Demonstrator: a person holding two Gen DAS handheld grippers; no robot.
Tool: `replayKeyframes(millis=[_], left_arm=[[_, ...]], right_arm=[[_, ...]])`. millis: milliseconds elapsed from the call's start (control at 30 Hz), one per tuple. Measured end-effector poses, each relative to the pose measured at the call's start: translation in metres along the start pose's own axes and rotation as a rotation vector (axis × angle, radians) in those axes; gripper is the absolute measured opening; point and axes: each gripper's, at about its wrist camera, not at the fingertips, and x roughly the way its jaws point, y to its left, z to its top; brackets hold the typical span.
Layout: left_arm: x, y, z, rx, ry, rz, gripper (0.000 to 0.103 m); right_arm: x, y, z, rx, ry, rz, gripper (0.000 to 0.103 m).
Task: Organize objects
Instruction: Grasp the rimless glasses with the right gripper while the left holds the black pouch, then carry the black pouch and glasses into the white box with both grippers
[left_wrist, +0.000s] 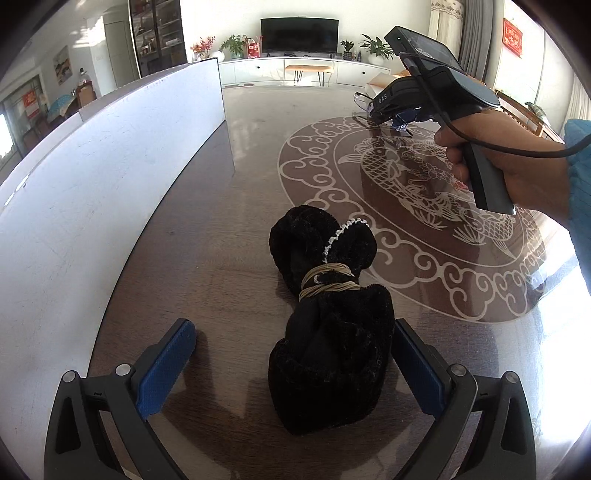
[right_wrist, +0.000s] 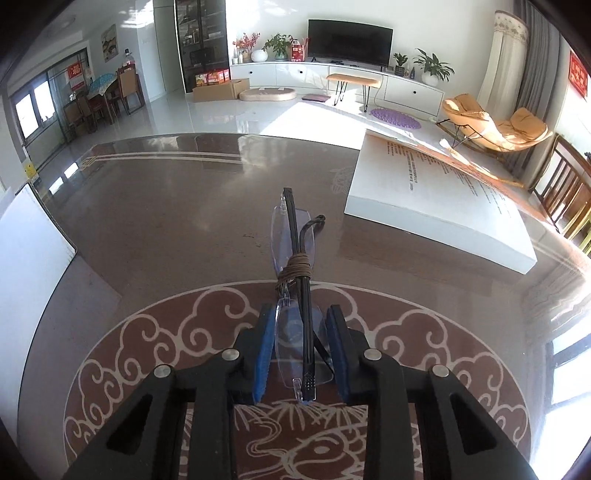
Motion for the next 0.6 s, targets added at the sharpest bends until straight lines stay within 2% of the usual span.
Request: replayKeyframes(millis=[133, 200, 333, 467, 600], left_arm=[[0.0, 0.0, 0.0, 0.0, 0.0, 0.0, 0.103], [0.0, 0.0, 0.0, 0.0, 0.0, 0.0, 0.103], [0.0, 0.0, 0.0, 0.0, 0.0, 0.0, 0.103], [0.0, 0.0, 0.0, 0.0, 0.0, 0.0, 0.103], [-0.001, 0.0, -0.001, 0.001, -0.002, -0.002, 0.103]], right_arm=[[-0.017, 0.004, -0.022, -0.037, 0.001, 0.025, 0.029], [-0.033, 0.004, -0.045, -0.04, 0.001, 0.048, 0.029], [-0.078, 0.007, -0.106, -0.104, -0.002, 0.059, 0.029], [-0.126, 0.009, -0.175, -0.149, -0.041, 0.017, 0.028], [-0.167, 0.008, -0.229, -0.101, -0.047, 0.022, 0.028]])
